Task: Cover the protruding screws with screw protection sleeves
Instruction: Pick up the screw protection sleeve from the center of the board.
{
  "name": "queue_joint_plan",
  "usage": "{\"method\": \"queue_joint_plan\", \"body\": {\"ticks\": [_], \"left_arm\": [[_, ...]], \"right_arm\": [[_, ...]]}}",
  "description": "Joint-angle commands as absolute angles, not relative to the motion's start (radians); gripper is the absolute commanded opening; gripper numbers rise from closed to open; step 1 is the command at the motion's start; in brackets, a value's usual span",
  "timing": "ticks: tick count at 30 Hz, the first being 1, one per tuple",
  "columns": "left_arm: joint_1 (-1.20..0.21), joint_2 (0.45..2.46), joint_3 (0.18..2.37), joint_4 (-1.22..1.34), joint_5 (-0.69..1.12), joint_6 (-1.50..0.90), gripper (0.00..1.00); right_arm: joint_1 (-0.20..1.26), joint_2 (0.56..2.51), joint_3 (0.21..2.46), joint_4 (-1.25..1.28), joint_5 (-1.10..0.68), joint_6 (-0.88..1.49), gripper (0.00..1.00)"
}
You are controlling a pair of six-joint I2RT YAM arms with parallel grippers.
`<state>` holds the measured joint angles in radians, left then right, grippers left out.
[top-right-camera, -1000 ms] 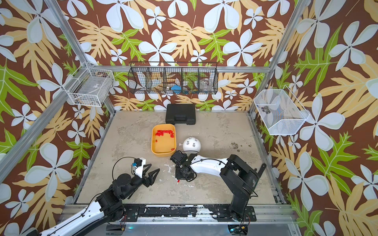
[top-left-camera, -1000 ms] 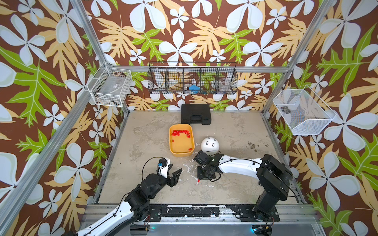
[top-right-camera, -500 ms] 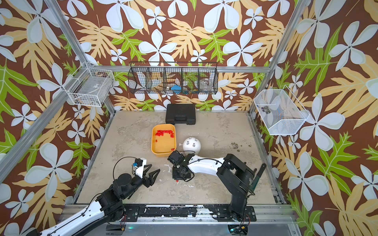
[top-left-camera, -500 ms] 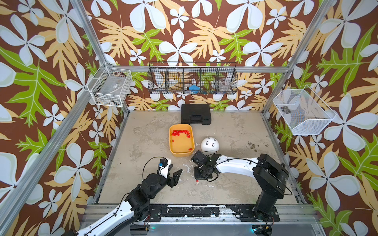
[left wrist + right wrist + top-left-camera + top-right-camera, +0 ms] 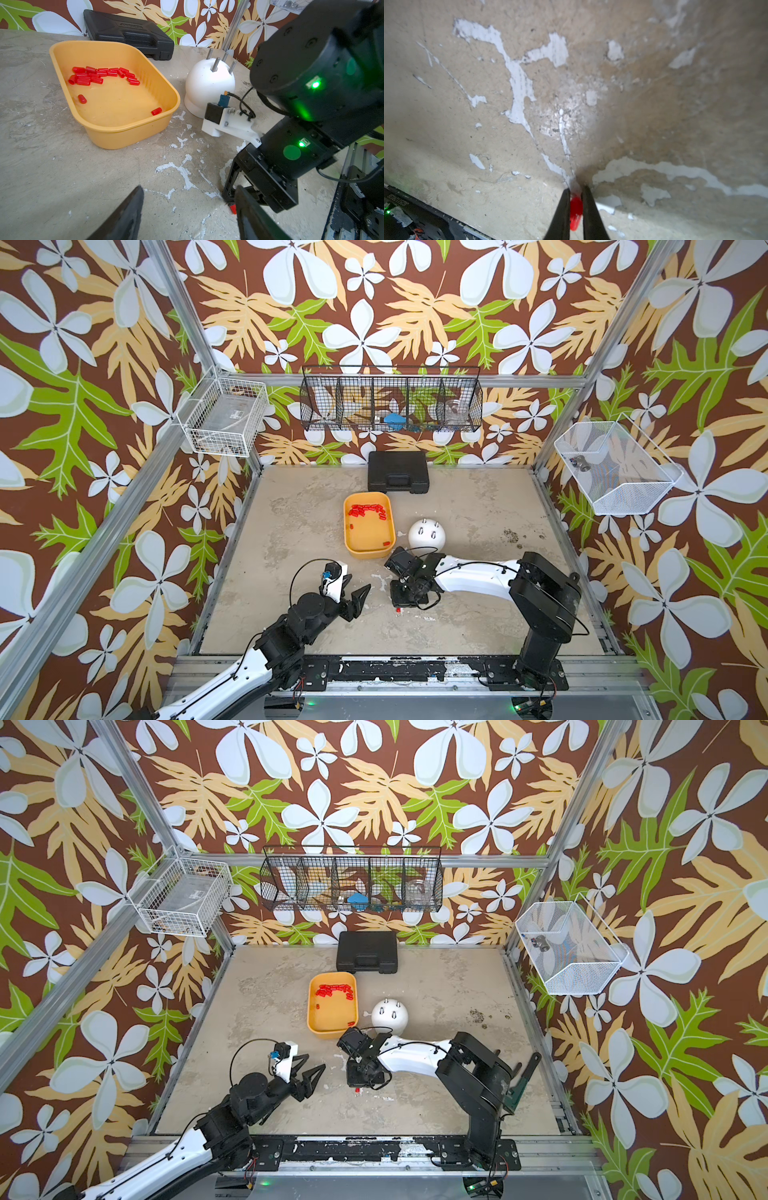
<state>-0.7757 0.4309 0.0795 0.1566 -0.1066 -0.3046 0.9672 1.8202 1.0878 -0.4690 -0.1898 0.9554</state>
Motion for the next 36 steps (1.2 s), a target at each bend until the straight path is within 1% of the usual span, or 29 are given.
{"method": "queue_joint_plan", "body": {"ticks": [1, 4, 5, 6, 10, 11, 15, 18, 21, 24, 26, 29, 32, 36], "left_arm": [[-0.776, 0.435, 0.087, 0.19, -0.103, -0.297, 0.7], [-0.776, 0.441, 0.089, 0.192, -0.106, -0.298, 0.7], [-0.775, 0.445, 0.089, 0.193, -0.106, -0.297, 0.7], [-0.775, 0.446, 0.09, 0.193, -0.107, -0.297, 0.7], [-0.775, 0.46, 0.093, 0.198, -0.111, -0.299, 0.7], [-0.775, 0.463, 0.094, 0.197, -0.112, -0.3, 0.7], [-0.775, 0.459, 0.101, 0.187, -0.131, -0.309, 0.71], [-0.775, 0.442, 0.111, 0.174, -0.152, -0.323, 0.72], [-0.775, 0.424, 0.115, 0.238, -0.096, -0.331, 0.73], [-0.776, 0.41, 0.102, 0.375, -0.011, -0.332, 0.73], [-0.776, 0.405, 0.098, 0.456, 0.032, -0.312, 0.72], [-0.776, 0.411, 0.1, 0.573, 0.114, -0.28, 0.72], [-0.776, 0.475, 0.126, 0.661, 0.238, -0.241, 0.72], [-0.798, 0.599, 0.197, 0.655, 0.336, -0.178, 0.72]], "right_arm": [[0.968, 1.832, 1.083, -0.488, -0.178, 0.94, 0.11], [0.968, 1.828, 1.094, -0.486, -0.176, 0.931, 0.1], [0.968, 1.828, 1.099, -0.486, -0.175, 0.927, 0.09], [0.968, 1.826, 1.103, -0.482, -0.176, 0.922, 0.05], [0.968, 1.815, 1.121, -0.48, -0.164, 0.898, 0.03], [0.968, 1.809, 1.124, -0.471, -0.166, 0.891, 0.0], [0.964, 1.756, 1.129, -0.42, -0.15, 0.847, 0.0], [0.952, 1.691, 1.125, -0.363, -0.105, 0.789, 0.0], [0.917, 1.575, 1.05, -0.195, -0.112, 0.709, 0.0], [0.859, 1.423, 0.917, 0.033, -0.15, 0.629, 0.0], [0.821, 1.29, 0.797, 0.22, -0.176, 0.572, 0.0], [0.771, 1.113, 0.658, 0.408, -0.199, 0.524, 0.0], [0.748, 0.992, 0.569, 0.523, -0.24, 0.473, 0.0], [0.747, 0.907, 0.518, 0.579, -0.294, 0.425, 0.0]]}}
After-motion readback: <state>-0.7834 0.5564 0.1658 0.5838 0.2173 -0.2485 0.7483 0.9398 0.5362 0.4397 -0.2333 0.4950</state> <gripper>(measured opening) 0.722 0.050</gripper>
